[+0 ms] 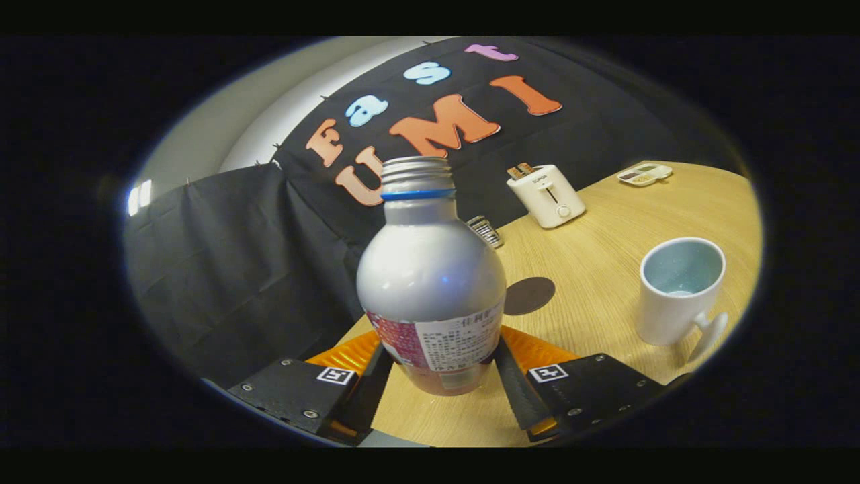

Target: Take the bottle from table, then pour the juice into the cup, finally place the bottle on the coaster

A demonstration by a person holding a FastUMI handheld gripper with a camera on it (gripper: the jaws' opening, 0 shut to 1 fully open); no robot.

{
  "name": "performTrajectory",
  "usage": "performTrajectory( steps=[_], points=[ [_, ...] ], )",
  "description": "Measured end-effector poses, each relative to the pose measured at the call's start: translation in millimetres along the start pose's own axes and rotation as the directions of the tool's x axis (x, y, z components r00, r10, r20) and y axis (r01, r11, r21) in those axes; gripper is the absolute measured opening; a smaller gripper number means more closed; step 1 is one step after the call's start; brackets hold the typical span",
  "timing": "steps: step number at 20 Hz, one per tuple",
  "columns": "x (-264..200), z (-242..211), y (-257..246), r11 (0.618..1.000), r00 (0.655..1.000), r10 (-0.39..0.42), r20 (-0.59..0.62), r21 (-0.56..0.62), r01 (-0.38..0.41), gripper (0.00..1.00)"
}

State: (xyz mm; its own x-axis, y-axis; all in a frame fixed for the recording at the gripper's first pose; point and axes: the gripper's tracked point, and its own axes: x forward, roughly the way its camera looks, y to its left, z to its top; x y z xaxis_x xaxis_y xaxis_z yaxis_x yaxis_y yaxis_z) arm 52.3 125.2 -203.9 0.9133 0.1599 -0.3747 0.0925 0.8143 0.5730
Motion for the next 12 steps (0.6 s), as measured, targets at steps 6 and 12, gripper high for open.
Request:
performTrajectory(
  steps=[6, 12],
  points=[
    [-10.1, 10.8, -4.1, 0.992, 0.998, 0.015, 0.053, 0.122, -0.021, 0.79],
    [-12.4, 6.9, -12.5, 0.945, 0.998, 0.035, 0.049, 0.323, -0.049, 0.79]
  ],
)
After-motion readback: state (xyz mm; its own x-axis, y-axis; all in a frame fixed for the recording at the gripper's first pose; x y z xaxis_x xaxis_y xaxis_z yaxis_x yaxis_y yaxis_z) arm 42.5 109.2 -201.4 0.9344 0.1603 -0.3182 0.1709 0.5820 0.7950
